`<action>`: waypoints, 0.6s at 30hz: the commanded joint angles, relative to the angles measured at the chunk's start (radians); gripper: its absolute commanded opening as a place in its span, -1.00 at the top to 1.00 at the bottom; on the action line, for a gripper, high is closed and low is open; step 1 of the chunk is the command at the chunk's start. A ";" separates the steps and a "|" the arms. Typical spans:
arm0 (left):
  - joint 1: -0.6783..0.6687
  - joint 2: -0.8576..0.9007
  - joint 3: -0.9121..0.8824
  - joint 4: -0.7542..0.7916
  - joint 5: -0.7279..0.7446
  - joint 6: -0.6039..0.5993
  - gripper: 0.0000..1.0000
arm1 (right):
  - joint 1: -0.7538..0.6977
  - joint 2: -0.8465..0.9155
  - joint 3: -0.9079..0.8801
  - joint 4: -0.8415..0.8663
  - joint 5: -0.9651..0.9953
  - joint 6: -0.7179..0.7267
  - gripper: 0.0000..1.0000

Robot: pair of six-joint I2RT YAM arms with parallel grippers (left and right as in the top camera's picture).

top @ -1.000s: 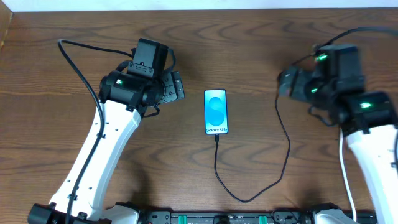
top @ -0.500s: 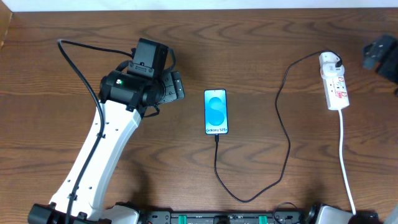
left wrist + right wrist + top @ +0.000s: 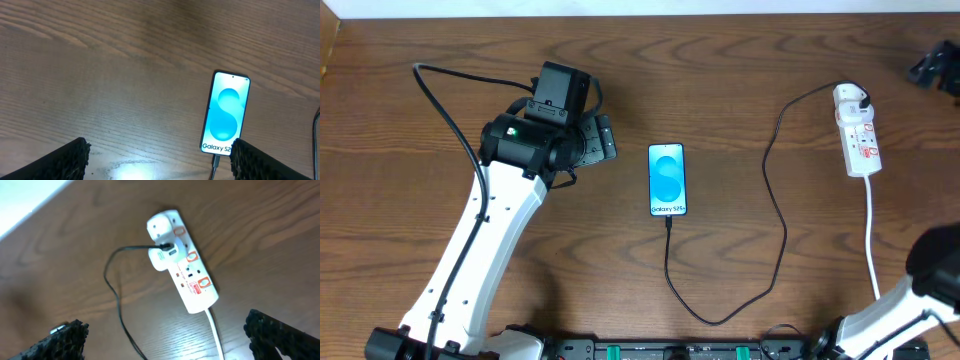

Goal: Plug charger to phone and switch on socket
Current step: 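Move the right gripper over the power strip beside the charger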

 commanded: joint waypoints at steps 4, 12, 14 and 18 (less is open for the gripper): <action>0.002 0.002 0.002 -0.003 -0.013 0.009 -0.80 | -0.006 0.123 0.018 -0.006 -0.033 -0.071 -0.99; 0.002 0.002 0.002 -0.003 -0.013 0.009 -0.80 | 0.008 0.256 0.017 -0.016 -0.087 -0.158 -0.99; 0.002 0.002 0.002 -0.003 -0.013 0.009 -0.80 | 0.018 0.286 0.016 -0.022 -0.155 -0.257 -0.99; 0.002 0.002 0.002 -0.002 -0.013 0.009 -0.80 | 0.040 0.340 0.016 -0.023 -0.209 -0.330 -0.98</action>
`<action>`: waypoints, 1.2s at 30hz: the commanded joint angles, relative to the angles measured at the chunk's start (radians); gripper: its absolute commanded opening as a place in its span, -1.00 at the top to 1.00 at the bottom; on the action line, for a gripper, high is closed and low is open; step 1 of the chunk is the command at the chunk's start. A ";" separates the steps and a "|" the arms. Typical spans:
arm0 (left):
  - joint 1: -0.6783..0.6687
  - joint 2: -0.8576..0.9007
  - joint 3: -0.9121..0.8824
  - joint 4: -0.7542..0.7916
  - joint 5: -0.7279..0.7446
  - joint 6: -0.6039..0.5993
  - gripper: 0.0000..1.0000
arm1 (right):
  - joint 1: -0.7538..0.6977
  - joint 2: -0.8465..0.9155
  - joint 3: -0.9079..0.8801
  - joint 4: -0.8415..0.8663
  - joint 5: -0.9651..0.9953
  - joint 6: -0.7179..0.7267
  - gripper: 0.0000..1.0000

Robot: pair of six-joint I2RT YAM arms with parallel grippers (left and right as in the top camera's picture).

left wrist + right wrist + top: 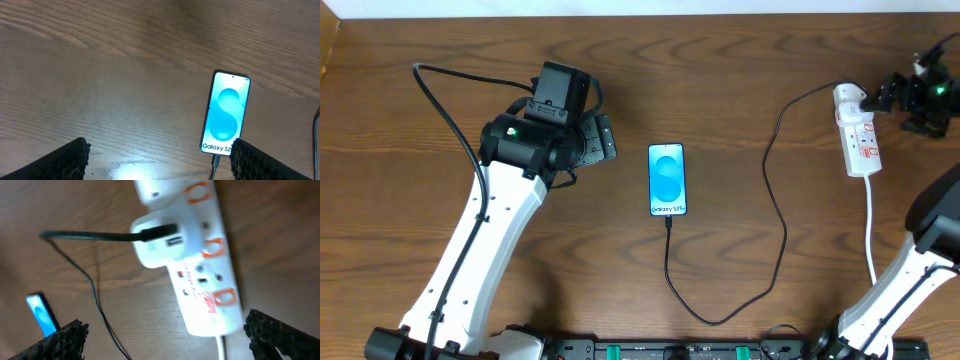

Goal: Plug charger to phone and switch on socket
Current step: 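Move the right gripper over the power strip beside the charger, then press the orange switch next to the charger with the right gripper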

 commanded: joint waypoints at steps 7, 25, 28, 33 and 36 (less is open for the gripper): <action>0.002 0.002 0.002 -0.003 -0.013 0.009 -0.80 | 0.048 0.100 0.016 0.036 -0.080 -0.106 -0.92; 0.002 0.002 0.002 -0.003 -0.013 0.008 -0.80 | 0.053 0.107 0.010 0.124 -0.056 -0.105 -0.98; 0.002 0.002 0.002 -0.003 -0.013 0.009 -0.80 | 0.060 0.107 -0.003 0.125 -0.056 -0.106 -0.99; 0.002 0.002 0.002 -0.003 -0.013 0.008 -0.80 | 0.073 0.107 -0.052 0.164 -0.052 -0.106 -0.99; 0.002 0.002 0.002 -0.003 -0.013 0.008 -0.80 | 0.076 0.107 -0.090 0.198 -0.052 -0.092 -0.99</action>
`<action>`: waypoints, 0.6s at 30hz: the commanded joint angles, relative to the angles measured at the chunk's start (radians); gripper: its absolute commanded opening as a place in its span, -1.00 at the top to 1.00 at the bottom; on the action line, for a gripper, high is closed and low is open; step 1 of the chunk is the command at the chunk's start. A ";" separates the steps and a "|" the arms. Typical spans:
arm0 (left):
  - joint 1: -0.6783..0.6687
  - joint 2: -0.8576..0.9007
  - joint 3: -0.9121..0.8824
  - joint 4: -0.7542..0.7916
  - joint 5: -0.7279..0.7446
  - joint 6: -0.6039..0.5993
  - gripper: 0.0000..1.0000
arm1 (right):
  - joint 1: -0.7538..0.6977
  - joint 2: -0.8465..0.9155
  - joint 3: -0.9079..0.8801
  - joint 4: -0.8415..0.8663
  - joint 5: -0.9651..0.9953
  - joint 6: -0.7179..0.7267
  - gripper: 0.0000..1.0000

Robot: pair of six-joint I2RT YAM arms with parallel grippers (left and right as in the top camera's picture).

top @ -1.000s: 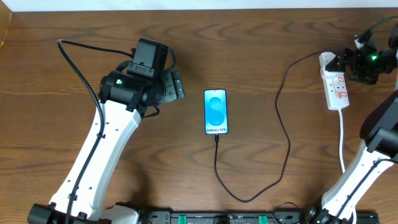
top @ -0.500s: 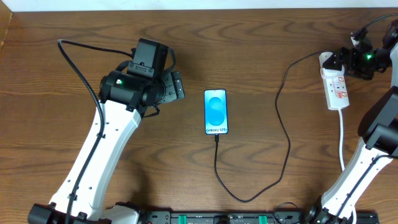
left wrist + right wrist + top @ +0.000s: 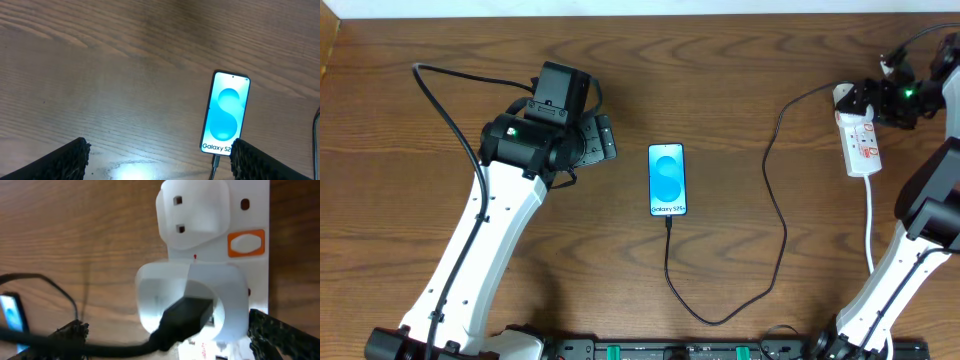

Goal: Plug charger to phone and switch on socket
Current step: 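Press the orange switch next to the charger with the right gripper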

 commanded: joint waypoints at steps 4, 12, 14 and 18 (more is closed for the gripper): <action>0.002 0.002 0.002 -0.002 -0.013 0.008 -0.80 | 0.021 0.006 -0.104 0.056 -0.015 0.037 -0.99; 0.002 0.002 0.002 -0.002 -0.013 0.009 -0.80 | 0.036 0.006 -0.209 0.093 -0.022 0.047 -0.99; 0.002 0.002 0.002 -0.002 -0.013 0.009 -0.80 | 0.036 0.006 -0.209 0.085 -0.021 0.061 -0.98; 0.002 0.002 0.002 -0.002 -0.013 0.009 -0.80 | 0.035 0.006 -0.209 0.080 -0.021 0.072 -0.99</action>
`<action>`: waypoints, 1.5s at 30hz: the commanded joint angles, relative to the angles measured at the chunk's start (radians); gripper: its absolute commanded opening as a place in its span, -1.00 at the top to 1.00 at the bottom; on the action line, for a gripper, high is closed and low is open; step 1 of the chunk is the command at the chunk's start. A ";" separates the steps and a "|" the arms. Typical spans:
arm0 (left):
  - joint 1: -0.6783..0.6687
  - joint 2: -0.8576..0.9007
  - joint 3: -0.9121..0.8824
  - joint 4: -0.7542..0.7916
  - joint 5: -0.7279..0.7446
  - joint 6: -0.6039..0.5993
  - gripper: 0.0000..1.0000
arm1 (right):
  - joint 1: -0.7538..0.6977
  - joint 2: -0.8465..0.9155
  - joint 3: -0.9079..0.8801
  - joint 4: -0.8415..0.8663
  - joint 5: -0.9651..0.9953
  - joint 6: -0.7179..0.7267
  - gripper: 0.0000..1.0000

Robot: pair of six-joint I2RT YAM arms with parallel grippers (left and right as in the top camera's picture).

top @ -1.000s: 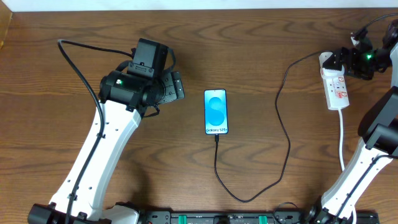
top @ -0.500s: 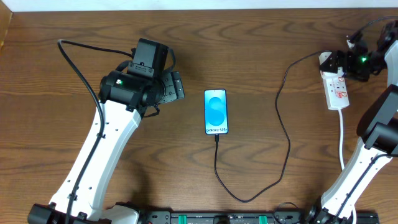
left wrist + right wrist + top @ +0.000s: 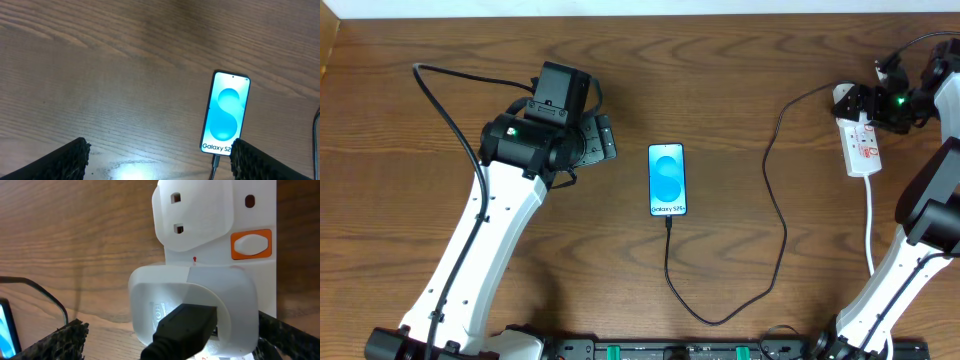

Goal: Plug charger to phone and switch on socket
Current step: 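Press the orange switch next to the charger with the right gripper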

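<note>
The phone (image 3: 667, 179) lies screen-up and lit at the table's middle, with the black charger cable (image 3: 781, 215) plugged into its bottom end. The cable loops round to a white adapter (image 3: 195, 292) seated in the white power strip (image 3: 863, 147) at the far right. My right gripper (image 3: 866, 104) is open and low over the strip's top end. Its fingertips (image 3: 67, 339) straddle the adapter and the black USB plug (image 3: 182, 330). An orange switch (image 3: 251, 244) shows beside the socket above. My left gripper (image 3: 605, 140) hangs open to the left of the phone (image 3: 225, 114).
A second white plug (image 3: 192, 212) fills the strip's top socket. The strip's white lead (image 3: 870, 230) runs down toward the table's front edge. The left arm's black cable (image 3: 445, 100) arcs over the table's back left.
My right gripper has come slightly closer to the adapter, which now fills more of the right wrist view. The left arm, phone and cable have not moved.
First my right gripper was high at the far right corner, with the whole strip in its view. Then it was nearer, beside the strip's top end. Then it was close over the adapter, and now it straddles it. The phone stayed lit and plugged throughout.
</note>
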 commanded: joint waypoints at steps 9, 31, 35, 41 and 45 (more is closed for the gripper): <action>0.002 0.002 0.002 -0.003 -0.013 0.008 -0.80 | 0.027 0.052 0.006 -0.087 0.105 0.052 -0.99; 0.002 0.002 0.002 -0.003 -0.013 0.009 -0.80 | 0.017 0.053 0.232 -0.211 0.133 0.060 -0.98; 0.002 0.002 0.002 -0.002 -0.013 0.009 -0.80 | 0.031 0.053 0.180 -0.182 0.131 0.063 -0.98; 0.002 0.002 0.002 -0.003 -0.013 0.009 -0.80 | 0.056 0.053 0.105 -0.146 0.045 0.063 -0.99; 0.002 0.002 0.002 -0.003 -0.013 0.008 -0.80 | 0.067 0.053 0.062 -0.153 0.036 0.064 -0.94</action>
